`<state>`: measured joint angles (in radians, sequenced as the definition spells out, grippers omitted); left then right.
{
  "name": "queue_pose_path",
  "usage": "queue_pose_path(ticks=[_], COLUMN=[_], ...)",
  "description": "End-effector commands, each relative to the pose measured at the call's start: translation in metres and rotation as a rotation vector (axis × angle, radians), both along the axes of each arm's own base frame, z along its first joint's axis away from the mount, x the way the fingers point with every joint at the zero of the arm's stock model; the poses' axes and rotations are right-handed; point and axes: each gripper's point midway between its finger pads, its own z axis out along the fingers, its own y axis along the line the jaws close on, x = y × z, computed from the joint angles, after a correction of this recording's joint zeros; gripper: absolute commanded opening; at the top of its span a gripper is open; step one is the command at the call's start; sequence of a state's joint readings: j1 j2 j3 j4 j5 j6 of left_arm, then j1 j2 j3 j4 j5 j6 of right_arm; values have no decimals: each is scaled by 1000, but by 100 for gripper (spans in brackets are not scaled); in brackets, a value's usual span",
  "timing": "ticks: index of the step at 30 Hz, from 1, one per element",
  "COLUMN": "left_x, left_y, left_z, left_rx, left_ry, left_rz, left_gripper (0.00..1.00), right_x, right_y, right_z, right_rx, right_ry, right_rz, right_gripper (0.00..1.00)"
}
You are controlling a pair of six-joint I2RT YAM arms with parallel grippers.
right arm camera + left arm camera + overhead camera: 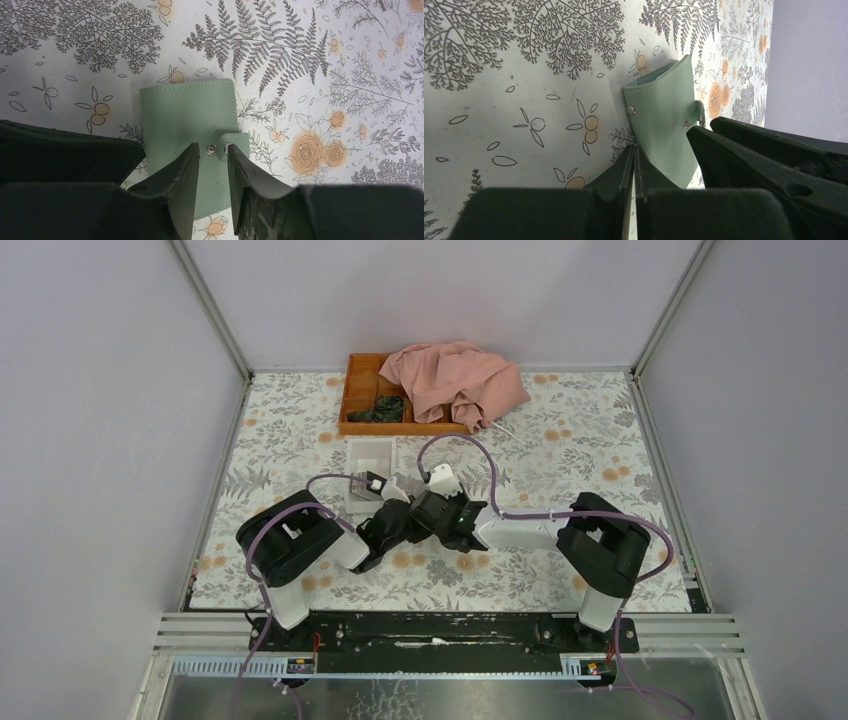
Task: Put the credit cards into the card holder
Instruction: Close the card holder at the center of the board.
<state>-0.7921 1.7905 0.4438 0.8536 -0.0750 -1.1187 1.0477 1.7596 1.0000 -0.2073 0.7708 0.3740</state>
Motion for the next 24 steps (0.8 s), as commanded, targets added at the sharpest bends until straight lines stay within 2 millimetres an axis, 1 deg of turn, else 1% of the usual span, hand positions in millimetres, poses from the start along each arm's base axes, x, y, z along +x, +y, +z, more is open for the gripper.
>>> queue_pose_path(ticks=[1,8,17,24], left_x=[-33,-33,-34,-35], left_y=[31,29,30,31], left_z=[-61,-61,-63,-66], left_rx=[216,214,214,215], left_ry=[144,144,148,153], left_rz=[-45,-51,-50,-47], left_gripper=[7,7,7,7], right_x=[14,17,17,14], right_y=[2,-4,-10,-12], right_z=[10,7,13,17], right_rx=[-8,-36,-36,-18], right_ry=[-37,-42,-59,-57], right_rz=[-26,-48,-72,-72], right_gripper=[35,34,21,20])
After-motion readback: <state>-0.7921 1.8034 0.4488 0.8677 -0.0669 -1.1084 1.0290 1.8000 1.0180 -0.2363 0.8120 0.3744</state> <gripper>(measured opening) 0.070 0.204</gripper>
